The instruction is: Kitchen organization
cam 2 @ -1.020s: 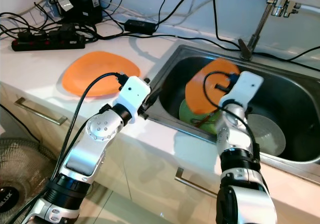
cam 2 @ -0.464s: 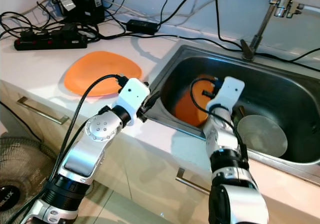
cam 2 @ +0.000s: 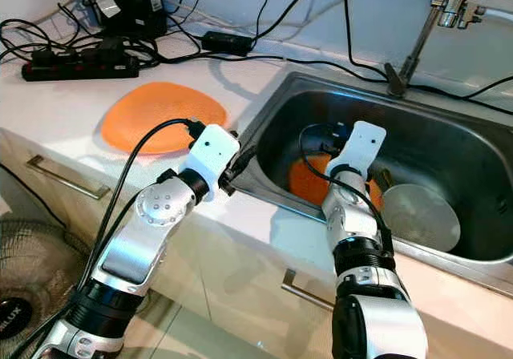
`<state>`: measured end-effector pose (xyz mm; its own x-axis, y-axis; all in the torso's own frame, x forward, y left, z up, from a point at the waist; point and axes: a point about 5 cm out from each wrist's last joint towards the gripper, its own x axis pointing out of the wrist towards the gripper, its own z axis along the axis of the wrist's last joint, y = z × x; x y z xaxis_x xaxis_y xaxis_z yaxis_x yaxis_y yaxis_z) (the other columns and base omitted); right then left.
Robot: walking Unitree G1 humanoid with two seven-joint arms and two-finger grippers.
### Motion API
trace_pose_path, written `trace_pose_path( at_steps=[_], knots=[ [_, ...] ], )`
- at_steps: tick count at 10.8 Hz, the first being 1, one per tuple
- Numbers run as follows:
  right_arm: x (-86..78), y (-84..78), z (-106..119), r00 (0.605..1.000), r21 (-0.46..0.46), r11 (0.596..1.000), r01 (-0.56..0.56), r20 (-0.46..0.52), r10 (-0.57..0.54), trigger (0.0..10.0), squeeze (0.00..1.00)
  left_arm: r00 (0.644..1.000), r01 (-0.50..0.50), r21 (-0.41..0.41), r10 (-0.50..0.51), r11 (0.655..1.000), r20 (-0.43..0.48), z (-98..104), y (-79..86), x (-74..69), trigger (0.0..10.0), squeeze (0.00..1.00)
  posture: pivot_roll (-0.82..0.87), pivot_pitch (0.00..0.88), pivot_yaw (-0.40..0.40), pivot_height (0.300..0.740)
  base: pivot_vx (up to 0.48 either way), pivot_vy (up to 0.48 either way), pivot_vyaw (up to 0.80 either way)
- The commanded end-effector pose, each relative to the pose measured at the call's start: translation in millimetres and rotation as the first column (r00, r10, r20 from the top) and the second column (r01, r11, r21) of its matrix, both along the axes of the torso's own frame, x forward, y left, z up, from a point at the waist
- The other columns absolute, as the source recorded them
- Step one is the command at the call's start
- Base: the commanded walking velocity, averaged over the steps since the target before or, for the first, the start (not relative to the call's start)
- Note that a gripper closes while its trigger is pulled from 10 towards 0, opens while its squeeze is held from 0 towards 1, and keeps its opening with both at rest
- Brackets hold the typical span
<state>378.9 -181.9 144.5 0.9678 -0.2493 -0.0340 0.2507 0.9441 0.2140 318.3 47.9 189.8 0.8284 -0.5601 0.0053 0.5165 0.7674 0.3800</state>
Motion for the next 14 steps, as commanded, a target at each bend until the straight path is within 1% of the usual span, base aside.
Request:
trace_pose_path(
  at_steps=[1,2,3,4,5,6,7,8,9,11,13,14],
  knots=[
    [1.8,6.1,9.2,0.998,-0.024,0.999,-0.038,0.053,0.039,10.0,0.00,1.000,0.005,-0.022,-0.005,1.000,0.021,1.7,-1.6,-1.8,10.0,0.00,0.13,0.049,-0.007,0.740,0.000,0.000,0.00],
    [0.8,14.9,21.3,0.986,-0.073,0.993,-0.094,0.131,0.102,10.0,0.00,0.998,-0.013,-0.049,0.016,0.999,0.058,5.0,-0.2,-0.4,10.0,0.00,0.13,0.049,-0.007,0.740,0.000,0.000,0.00],
    [-3.5,26.6,34.4,0.961,-0.098,0.982,-0.163,0.209,0.180,10.0,0.00,0.992,-0.046,-0.050,0.052,0.998,0.118,8.5,2.8,0.3,10.0,0.00,0.12,0.045,-0.008,0.740,0.000,0.000,0.00],
    [-8.4,32.8,42.7,0.939,-0.106,0.971,-0.212,0.255,0.233,10.0,0.00,0.984,-0.078,-0.028,0.082,0.997,0.156,10.0,5.9,1.3,10.0,0.00,0.12,0.042,-0.010,0.740,0.000,0.000,0.00],
    [-18.9,36.1,51.7,0.907,-0.110,0.957,-0.267,0.307,0.288,10.0,0.00,0.973,-0.117,-0.013,0.118,0.993,0.199,10.4,11.8,3.2,10.0,0.00,0.11,0.036,-0.012,0.740,0.000,0.000,0.00],
    [-28.9,39.3,51.6,0.887,-0.129,0.940,-0.315,0.311,0.340,10.0,0.00,0.966,-0.142,-0.020,0.143,0.990,0.215,9.3,16.0,3.3,10.0,0.00,0.10,0.032,-0.013,0.740,0.000,0.000,0.00],
    [-38.4,37.6,45.6,0.885,-0.132,0.934,-0.331,0.300,0.356,10.0,0.00,0.960,-0.153,-0.022,0.154,0.988,0.235,9.4,20.7,2.5,10.0,0.00,0.09,0.036,-0.012,0.740,0.000,0.000,0.00],
    [-44.5,30.2,38.1,0.903,-0.150,0.944,-0.294,0.281,0.326,10.0,0.00,0.952,-0.170,-0.017,0.169,0.985,0.255,9.5,25.8,1.2,10.0,0.00,0.09,0.040,-0.012,0.740,0.000,0.000,0.00],
    [-48.3,27.7,35.2,0.899,-0.219,0.933,-0.286,0.276,0.341,10.0,0.00,0.952,-0.178,-0.014,0.176,0.984,0.252,6.1,30.6,-0.1,10.0,0.00,0.09,0.047,-0.008,0.740,0.000,0.000,0.00],
    [-55.2,28.2,23.8,0.878,-0.290,0.892,-0.346,0.235,0.417,10.0,0.00,0.957,-0.191,0.015,0.183,0.981,0.227,-8.1,42.4,-5.4,10.0,0.00,0.08,0.055,-0.009,0.740,0.000,0.000,0.00],
    [-60.0,34.4,16.0,0.878,-0.308,0.879,-0.363,0.204,0.433,10.0,0.00,0.954,-0.209,0.024,0.198,0.978,0.226,-12.2,50.4,-9.5,10.0,0.00,0.09,0.065,-0.011,0.740,0.000,0.000,0.00],
    [-66.8,49.6,8.3,0.868,-0.283,0.875,-0.393,0.200,0.455,10.0,0.00,0.948,-0.235,0.031,0.222,0.971,0.229,-14.0,59.3,-15.6,10.0,0.00,0.10,0.072,-0.012,0.740,0.000,0.000,0.00]
  ],
)
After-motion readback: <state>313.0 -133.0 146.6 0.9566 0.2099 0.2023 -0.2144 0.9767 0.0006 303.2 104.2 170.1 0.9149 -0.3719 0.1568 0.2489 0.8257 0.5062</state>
